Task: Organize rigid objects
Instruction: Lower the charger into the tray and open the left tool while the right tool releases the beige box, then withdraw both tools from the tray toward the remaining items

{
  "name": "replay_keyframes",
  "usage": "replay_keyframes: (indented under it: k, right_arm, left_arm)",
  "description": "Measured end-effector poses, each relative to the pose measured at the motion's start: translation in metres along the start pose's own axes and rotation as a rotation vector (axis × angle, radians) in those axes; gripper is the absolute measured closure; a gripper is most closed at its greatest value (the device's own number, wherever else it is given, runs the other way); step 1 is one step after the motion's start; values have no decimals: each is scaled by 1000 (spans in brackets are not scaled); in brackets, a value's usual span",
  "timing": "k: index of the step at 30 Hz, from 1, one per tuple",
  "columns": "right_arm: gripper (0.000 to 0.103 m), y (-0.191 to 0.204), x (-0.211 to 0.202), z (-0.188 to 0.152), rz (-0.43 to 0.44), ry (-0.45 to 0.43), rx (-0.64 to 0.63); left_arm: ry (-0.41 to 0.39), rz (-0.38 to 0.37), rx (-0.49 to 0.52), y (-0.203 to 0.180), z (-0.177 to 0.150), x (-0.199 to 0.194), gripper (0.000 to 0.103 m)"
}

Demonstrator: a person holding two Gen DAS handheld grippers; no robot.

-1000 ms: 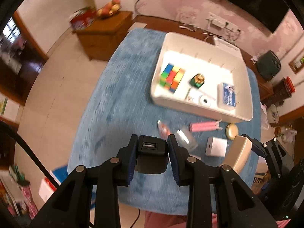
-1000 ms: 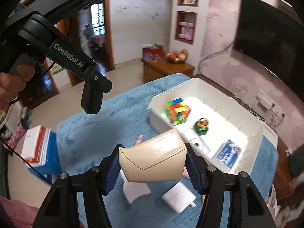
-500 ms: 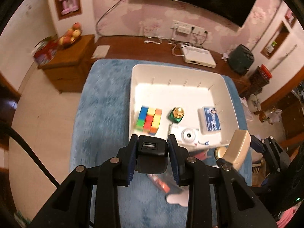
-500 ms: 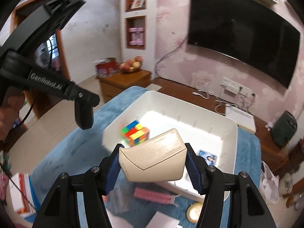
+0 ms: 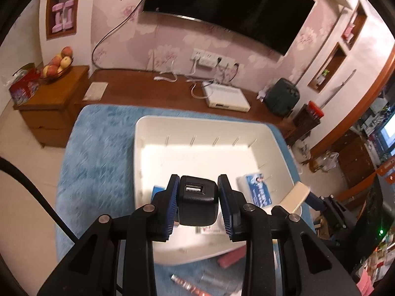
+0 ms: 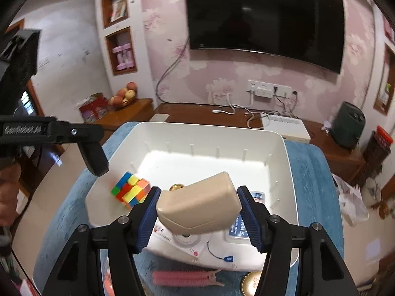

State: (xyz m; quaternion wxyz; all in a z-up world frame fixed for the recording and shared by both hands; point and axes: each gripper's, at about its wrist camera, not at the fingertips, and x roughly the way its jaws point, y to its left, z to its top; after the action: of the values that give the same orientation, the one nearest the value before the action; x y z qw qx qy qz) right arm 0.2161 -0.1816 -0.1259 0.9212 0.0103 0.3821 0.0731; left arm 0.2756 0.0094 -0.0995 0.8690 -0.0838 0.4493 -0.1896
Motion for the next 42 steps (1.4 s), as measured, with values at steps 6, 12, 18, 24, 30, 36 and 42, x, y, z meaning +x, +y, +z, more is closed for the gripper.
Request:
replay_keyframes:
  k: [6, 12, 18, 24, 30, 36, 42]
  right_arm:
    - [40, -4, 9, 3, -32, -5, 33]
    - [26, -1, -3, 9, -53, -25, 48]
    - [21, 3, -33, 17, -66, -36, 70]
    - [19, 2, -76, 24, -79, -73, 74]
    - [19, -4, -111, 17, -63, -103, 125]
    - [19, -14, -133, -4, -19, -103, 194]
    - [19, -29, -157, -30, 7, -102, 254]
  left_arm:
    - [-50, -64, -16, 3, 1, 9, 69]
    - [-68, -62, 52, -5, 1, 7, 69]
    - [-103, -49, 43, -4, 3, -19, 51]
    - [-158, 16, 4, -1, -11, -52, 24]
    - [-135, 65, 33, -9, -36, -80, 24]
    - [-120, 125, -2, -10, -69, -104, 22]
    - [-108, 170, -38, -20, -101, -123, 22]
